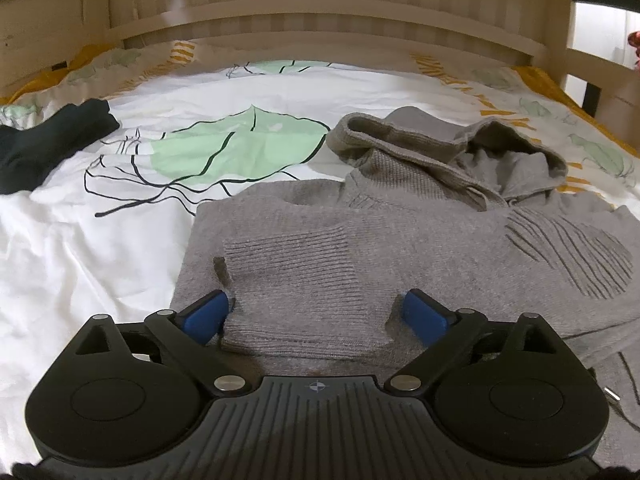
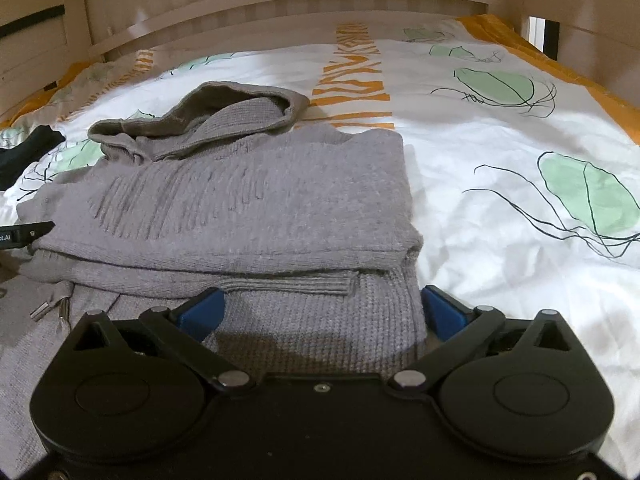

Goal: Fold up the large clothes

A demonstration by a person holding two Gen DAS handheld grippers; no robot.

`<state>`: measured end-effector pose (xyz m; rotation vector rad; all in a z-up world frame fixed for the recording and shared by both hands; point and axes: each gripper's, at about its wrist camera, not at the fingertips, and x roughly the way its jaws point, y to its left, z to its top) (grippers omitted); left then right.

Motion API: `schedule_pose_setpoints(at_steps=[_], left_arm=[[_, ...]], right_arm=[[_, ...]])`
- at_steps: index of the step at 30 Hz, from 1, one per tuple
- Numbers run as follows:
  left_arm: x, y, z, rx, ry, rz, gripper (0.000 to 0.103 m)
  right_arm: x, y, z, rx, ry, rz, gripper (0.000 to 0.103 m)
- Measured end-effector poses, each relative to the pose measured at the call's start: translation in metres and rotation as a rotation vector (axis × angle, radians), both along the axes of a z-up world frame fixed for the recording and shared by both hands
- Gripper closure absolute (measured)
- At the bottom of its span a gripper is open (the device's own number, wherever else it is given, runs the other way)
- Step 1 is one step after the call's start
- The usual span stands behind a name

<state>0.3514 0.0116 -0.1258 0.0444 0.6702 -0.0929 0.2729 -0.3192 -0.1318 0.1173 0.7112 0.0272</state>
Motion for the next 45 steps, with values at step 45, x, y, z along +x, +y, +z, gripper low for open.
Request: schedule_pose_setpoints(at_steps=[45], left_arm=[[0.132, -0.065, 0.042, 0.337, -0.052, -0.365, 0.021]], right_arm=[[0.185, 0.02, 0.06, -0.168, -0.062, 0.243, 0.037]])
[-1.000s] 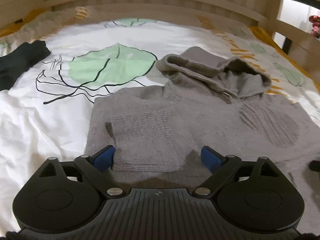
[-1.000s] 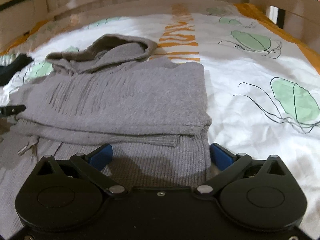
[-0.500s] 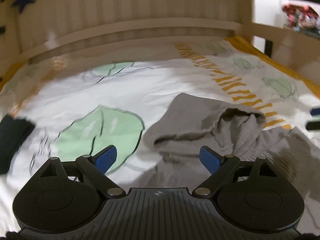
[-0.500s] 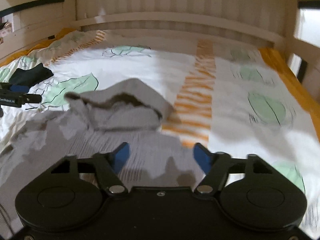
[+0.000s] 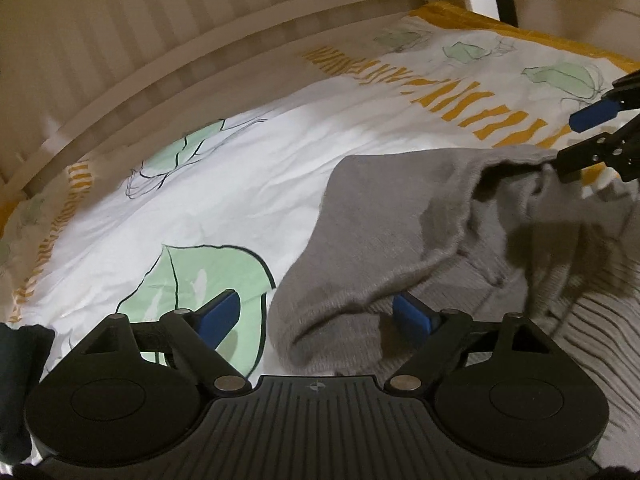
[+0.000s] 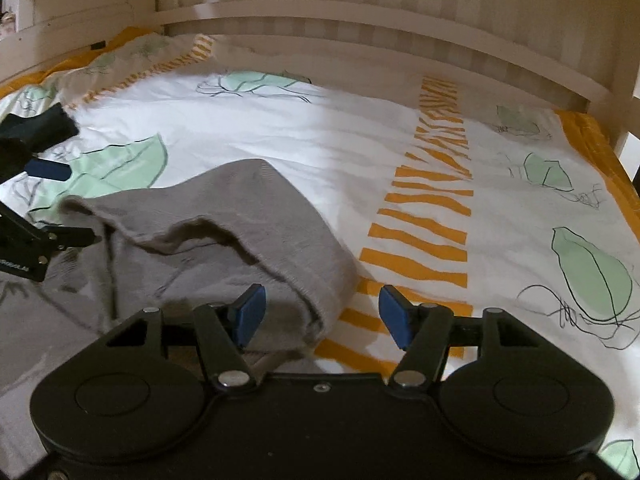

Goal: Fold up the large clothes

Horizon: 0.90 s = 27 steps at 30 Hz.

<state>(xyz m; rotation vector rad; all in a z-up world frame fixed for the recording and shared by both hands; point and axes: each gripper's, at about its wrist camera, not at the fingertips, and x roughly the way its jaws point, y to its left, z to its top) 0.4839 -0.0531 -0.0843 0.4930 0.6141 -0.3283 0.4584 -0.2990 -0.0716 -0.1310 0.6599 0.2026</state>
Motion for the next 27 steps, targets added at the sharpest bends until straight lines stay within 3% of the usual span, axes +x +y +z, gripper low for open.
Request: schedule_pose_setpoints(at_steps=[3, 5, 7, 8, 9, 11, 14, 16, 19, 22, 25, 27], left_arm=[[0.009, -0.002, -0.003, -0.015, 0.017, -0.017, 0.036], [0.013, -0.002, -0.006, -0.019, 0.038, -0.031, 0.072], [0.018, 0.0, -0.007, -0.03, 0.031, 0.001, 0.089], [0.019, 0.004, -0.005, -0.05, 0.016, 0.026, 0.093], [0.02, 0.009, -0.002, -0.082, 0.003, 0.05, 0.095], [0.02, 0.025, 0.006, -0.168, -0.031, 0.121, 0.095], [0.016, 0.045, 0.008, -0.254, -0.047, 0.169, 0.095], [0.009, 0.049, -0.002, -0.22, -0.045, 0.157, 0.095], [0.001, 0.048, -0.022, -0.14, 0.004, 0.118, 0.092], [0.001, 0.048, -0.033, -0.108, 0.071, 0.087, 0.091], [0.008, 0.049, -0.025, -0.088, 0.117, 0.082, 0.08], [0.009, 0.053, -0.015, -0.087, 0.136, 0.058, 0.073]], right_arm=[[0.009, -0.001, -0.003, 0.021, 0.007, -0.007, 0.037], [0.013, 0.003, -0.006, 0.01, 0.011, 0.002, 0.037], [0.018, 0.007, -0.009, -0.009, 0.014, 0.014, 0.038], [0.02, 0.009, -0.01, -0.016, 0.016, 0.027, 0.043], [0.023, 0.009, -0.011, -0.014, 0.018, 0.038, 0.061], [0.028, 0.009, -0.007, -0.007, 0.012, 0.036, 0.093], [0.018, 0.0, 0.007, 0.048, -0.09, 0.007, 0.093], [0.009, -0.004, 0.006, 0.079, -0.104, 0.045, 0.093], [-0.004, 0.003, -0.013, -0.011, -0.059, 0.124, 0.093], [-0.013, 0.01, -0.036, -0.099, -0.005, 0.172, 0.092], [-0.013, 0.008, -0.035, -0.078, -0.002, 0.162, 0.089], [-0.011, 0.004, -0.03, -0.064, 0.008, 0.15, 0.075]])
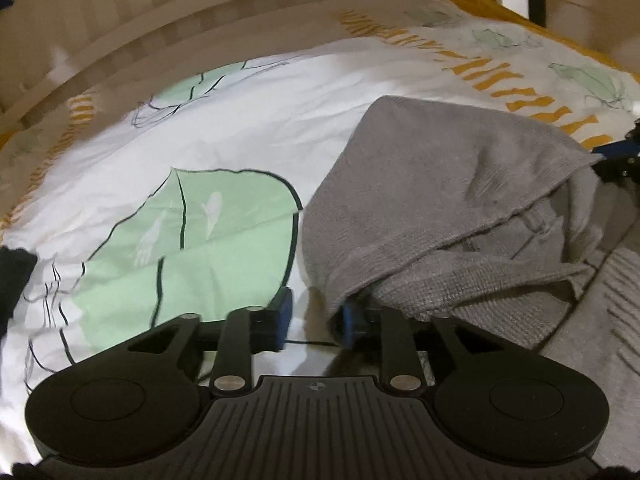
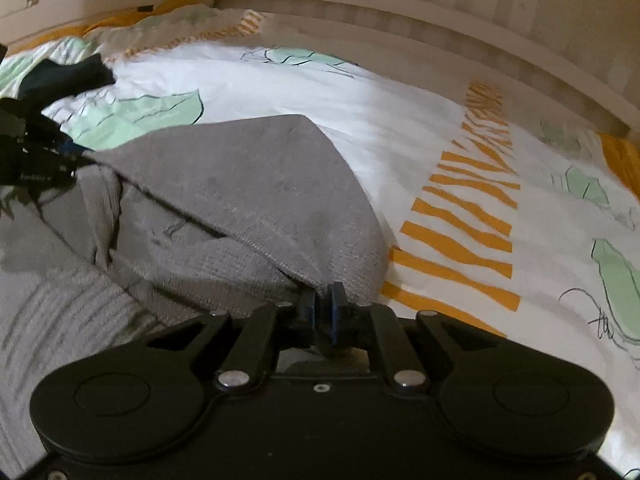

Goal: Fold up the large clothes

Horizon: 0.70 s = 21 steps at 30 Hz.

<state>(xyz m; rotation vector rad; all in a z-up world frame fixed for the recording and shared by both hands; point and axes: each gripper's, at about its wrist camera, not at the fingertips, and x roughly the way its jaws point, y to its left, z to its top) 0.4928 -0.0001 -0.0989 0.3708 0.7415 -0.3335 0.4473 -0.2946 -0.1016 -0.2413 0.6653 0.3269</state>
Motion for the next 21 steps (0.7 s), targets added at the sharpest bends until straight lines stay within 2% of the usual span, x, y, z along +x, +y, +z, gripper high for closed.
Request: schedule_pose_setpoints(at_steps=[2, 3, 5, 8, 10, 14, 17, 19, 21], left_arm=[[-0.001, 0.008, 0.01, -0.028, 0.018, -0.026, 0.056], [-0.002, 0.013, 0.012, -0.042, 0.028, -0.027, 0.052], [-0.003, 0.026, 0.016, -0.083, 0.047, -0.03, 0.045], [-0.004, 0.04, 0.021, -0.142, 0.097, -0.046, 0.044], [-0.006, 0.048, 0.026, -0.172, 0.106, -0.04, 0.044], [-0.001, 0.062, 0.05, -0.333, 0.108, 0.006, 0.044], [0.017, 0.055, 0.062, -0.419, 0.108, 0.041, 0.044], [0.032, 0.044, 0.064, -0.433, 0.108, 0.05, 0.044], [0.045, 0.031, 0.063, -0.413, 0.105, 0.045, 0.044]], right_arm=[[-0.002, -0.005, 0.004, 0.006, 0.012, -0.007, 0.065], [-0.002, -0.009, 0.004, 0.013, 0.022, -0.011, 0.058], [-0.004, -0.02, 0.006, 0.042, 0.046, -0.025, 0.056], [-0.005, -0.036, 0.006, 0.073, 0.075, -0.06, 0.056], [-0.007, -0.046, 0.007, 0.103, 0.096, -0.077, 0.052], [-0.012, -0.057, 0.019, 0.139, 0.092, -0.086, 0.051], [-0.005, -0.057, 0.033, 0.189, 0.07, -0.076, 0.051], [0.005, -0.054, 0.041, 0.225, 0.059, -0.078, 0.051], [0.018, -0.047, 0.045, 0.247, 0.051, -0.071, 0.051]])
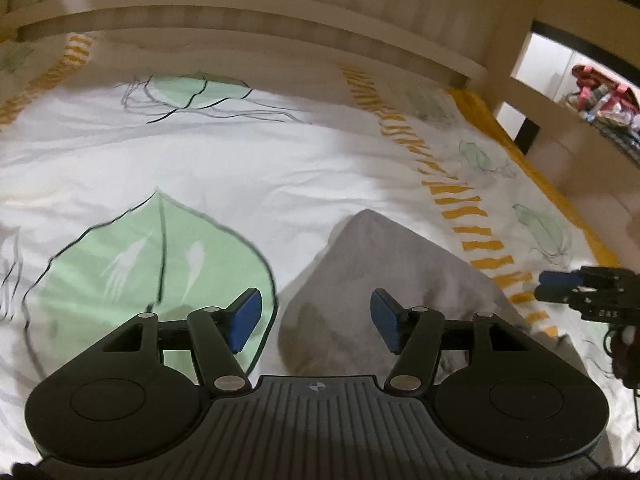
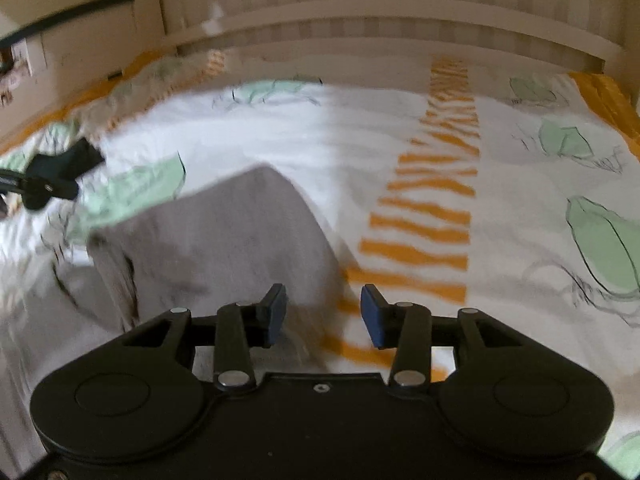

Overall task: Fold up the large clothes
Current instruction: 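Grasp the hoodie fabric with the left gripper while the right gripper grasps beside it, lift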

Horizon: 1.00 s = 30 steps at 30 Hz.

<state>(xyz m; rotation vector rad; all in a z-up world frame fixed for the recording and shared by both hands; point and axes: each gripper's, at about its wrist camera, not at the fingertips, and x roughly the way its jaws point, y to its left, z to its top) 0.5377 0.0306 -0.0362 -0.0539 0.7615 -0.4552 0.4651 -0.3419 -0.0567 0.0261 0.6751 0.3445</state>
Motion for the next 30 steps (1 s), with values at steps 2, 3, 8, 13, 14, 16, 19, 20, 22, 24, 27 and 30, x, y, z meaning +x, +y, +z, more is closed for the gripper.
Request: schedule_pose_setpoints(at_steps=[2, 3, 8, 13, 14, 16, 19, 20, 22, 24, 27, 30], left_arm=[[0.015, -0.016, -0.004, 0.031, 0.001, -0.014, 0.044], [0.021, -0.023, -0.008, 0.043, 0.009, -0.021, 0.044], [0.046, -0.048, -0.027, 0.086, 0.037, -0.045, 0.044], [0.069, -0.054, -0.049, 0.106, 0.087, -0.035, 0.044], [0.074, -0.055, -0.054, 0.109, 0.097, -0.033, 0.045], [0.08, -0.055, -0.061, 0.109, 0.114, -0.028, 0.045], [0.088, -0.055, -0.073, 0.109, 0.168, -0.036, 0.045], [0.089, -0.055, -0.074, 0.108, 0.169, -0.04, 0.046], [0.087, -0.053, -0.074, 0.081, 0.149, -0.063, 0.079], [0.083, -0.05, -0.069, 0.061, 0.131, -0.057, 0.098], [0.064, -0.052, -0.054, 0.085, 0.03, -0.068, 0.098], [0.036, -0.049, -0.031, 0.058, -0.085, -0.071, 0.098]], right_arm=[[0.015, 0.01, 0.002, -0.002, -0.012, 0.011, 0.051], [0.022, 0.015, 0.002, -0.005, -0.014, 0.016, 0.051], [0.063, 0.038, -0.007, -0.008, 0.006, 0.039, 0.05], [0.088, 0.048, -0.021, 0.001, 0.039, 0.053, 0.049], [0.093, 0.049, -0.023, 0.008, 0.046, 0.055, 0.049], [0.102, 0.051, -0.028, 0.019, 0.062, 0.058, 0.049], [0.114, 0.055, -0.035, 0.037, 0.095, 0.057, 0.049], [0.117, 0.056, -0.039, 0.045, 0.11, 0.054, 0.049], [0.123, 0.057, -0.045, 0.056, 0.143, 0.047, 0.049], [0.124, 0.058, -0.048, 0.041, 0.153, 0.04, 0.09], [0.114, 0.058, -0.036, 0.033, 0.101, 0.028, 0.093], [0.093, 0.055, -0.015, 0.015, -0.001, 0.046, 0.094]])
